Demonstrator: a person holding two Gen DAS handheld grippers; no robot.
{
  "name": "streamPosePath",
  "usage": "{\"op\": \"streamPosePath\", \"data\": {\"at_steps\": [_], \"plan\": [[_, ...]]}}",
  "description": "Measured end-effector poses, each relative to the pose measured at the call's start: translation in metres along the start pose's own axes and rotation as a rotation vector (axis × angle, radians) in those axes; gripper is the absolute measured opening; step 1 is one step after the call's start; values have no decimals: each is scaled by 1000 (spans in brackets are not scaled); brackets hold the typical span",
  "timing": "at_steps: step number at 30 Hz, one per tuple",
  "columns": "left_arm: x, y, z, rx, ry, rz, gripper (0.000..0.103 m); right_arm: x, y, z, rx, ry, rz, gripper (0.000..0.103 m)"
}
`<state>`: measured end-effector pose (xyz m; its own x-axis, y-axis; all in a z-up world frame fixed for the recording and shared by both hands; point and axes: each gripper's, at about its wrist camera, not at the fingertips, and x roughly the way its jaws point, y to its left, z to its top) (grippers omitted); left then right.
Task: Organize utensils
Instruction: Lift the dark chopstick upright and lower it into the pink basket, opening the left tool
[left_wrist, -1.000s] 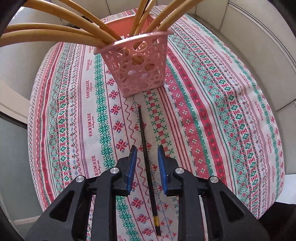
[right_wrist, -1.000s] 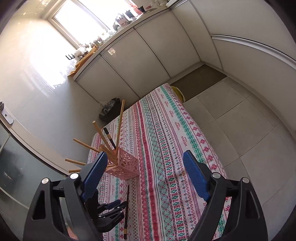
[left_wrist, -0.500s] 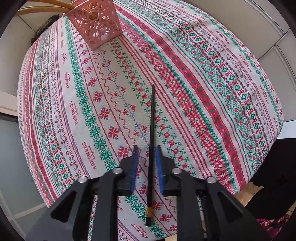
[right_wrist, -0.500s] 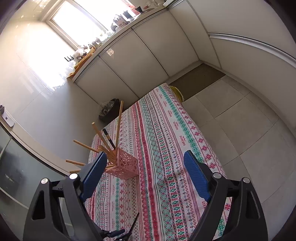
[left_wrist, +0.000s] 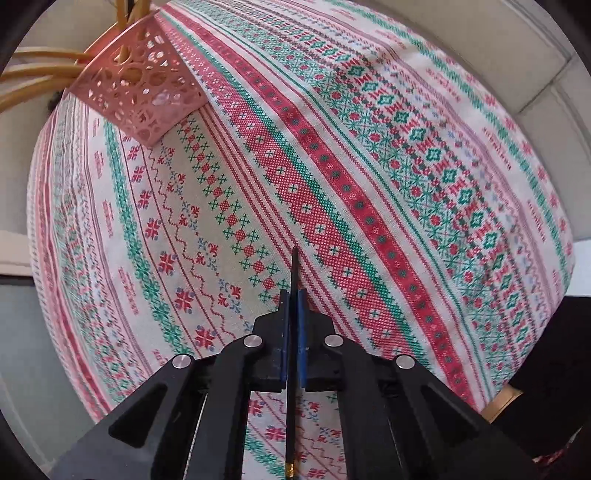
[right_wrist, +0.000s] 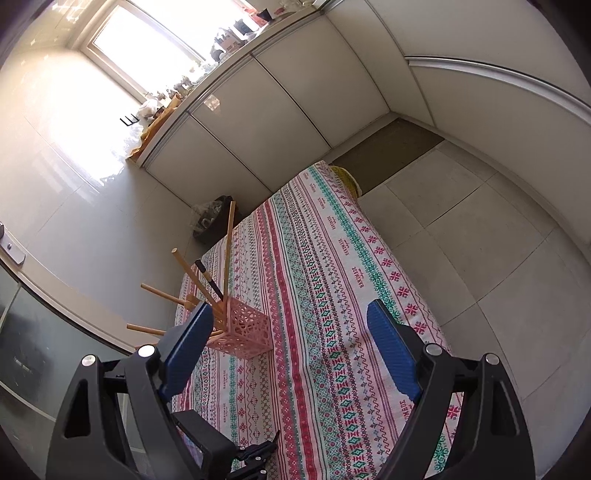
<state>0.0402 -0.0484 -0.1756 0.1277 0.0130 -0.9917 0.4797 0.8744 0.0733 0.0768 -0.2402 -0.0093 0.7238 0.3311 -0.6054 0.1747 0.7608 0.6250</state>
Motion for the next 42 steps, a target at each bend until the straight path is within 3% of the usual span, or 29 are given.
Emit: {"op": "streamPosePath", "data": {"at_steps": [2,8,12,15,23,31,37,42], "plan": [[-20,0,-24,-73,-82,-27,3,-2,0,0,2,-4,5,83],[-112,12,-73,-201,-472,-117,3,-2,-2,-1,2,-3,2,83],[-155,15,-75,-254,-651,-107,3,3,0,-6,-9,14,-4,83],[-172,26,-67,-262,-732,-97,3,5,2,-8,-17,18,-8,83],[-234,29,-38,-227,-850,-35,3,9,3,-10,-16,30,-9,83],[-281,43,13,-242,-930,88,3,10,-4,-6,2,33,-12,83],[-280,70,53,-304,-958,136,3,10,-7,-4,2,28,-19,83],[-247,90,85,-342,-939,161,3,13,-7,-4,-4,29,-29,83]]}}
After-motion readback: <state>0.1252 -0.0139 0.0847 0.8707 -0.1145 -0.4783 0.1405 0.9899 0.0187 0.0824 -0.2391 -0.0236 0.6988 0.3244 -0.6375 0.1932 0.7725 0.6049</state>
